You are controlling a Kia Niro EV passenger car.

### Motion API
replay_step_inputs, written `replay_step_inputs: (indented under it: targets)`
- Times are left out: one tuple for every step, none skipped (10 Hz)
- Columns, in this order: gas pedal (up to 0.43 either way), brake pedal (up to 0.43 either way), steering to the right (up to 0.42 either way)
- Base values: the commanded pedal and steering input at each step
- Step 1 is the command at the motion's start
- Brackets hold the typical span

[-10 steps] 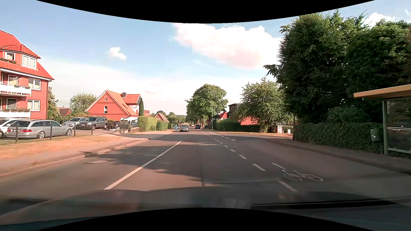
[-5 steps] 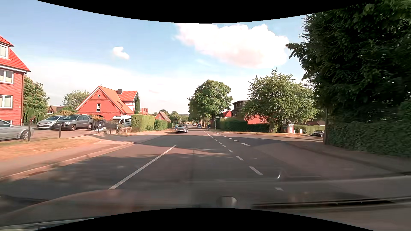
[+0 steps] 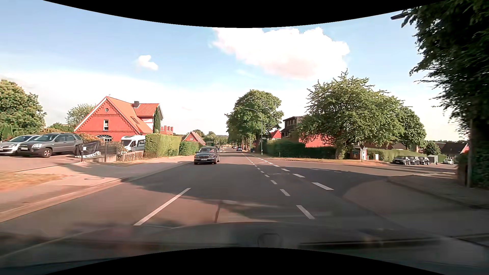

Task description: Follow the waypoints while adhering to traffic rules and regulations

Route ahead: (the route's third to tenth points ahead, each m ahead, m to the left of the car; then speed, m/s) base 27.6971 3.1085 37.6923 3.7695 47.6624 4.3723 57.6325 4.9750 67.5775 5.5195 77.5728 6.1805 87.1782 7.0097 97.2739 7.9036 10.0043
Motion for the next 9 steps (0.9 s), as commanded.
replay_step_inputs:
  targets:
    - [0.209,0.000,-0.023]
    - [0.209,0.000,-0.026]
    - [0.209,0.000,-0.026]
    - [0.209,0.000,-0.027]
    - [0.209,0.000,-0.027]
    - [0.209,0.000,-0.027]
    - [0.209,0.000,-0.027]
    - [0.209,0.000,-0.026]
    - [0.209,0.000,-0.021]
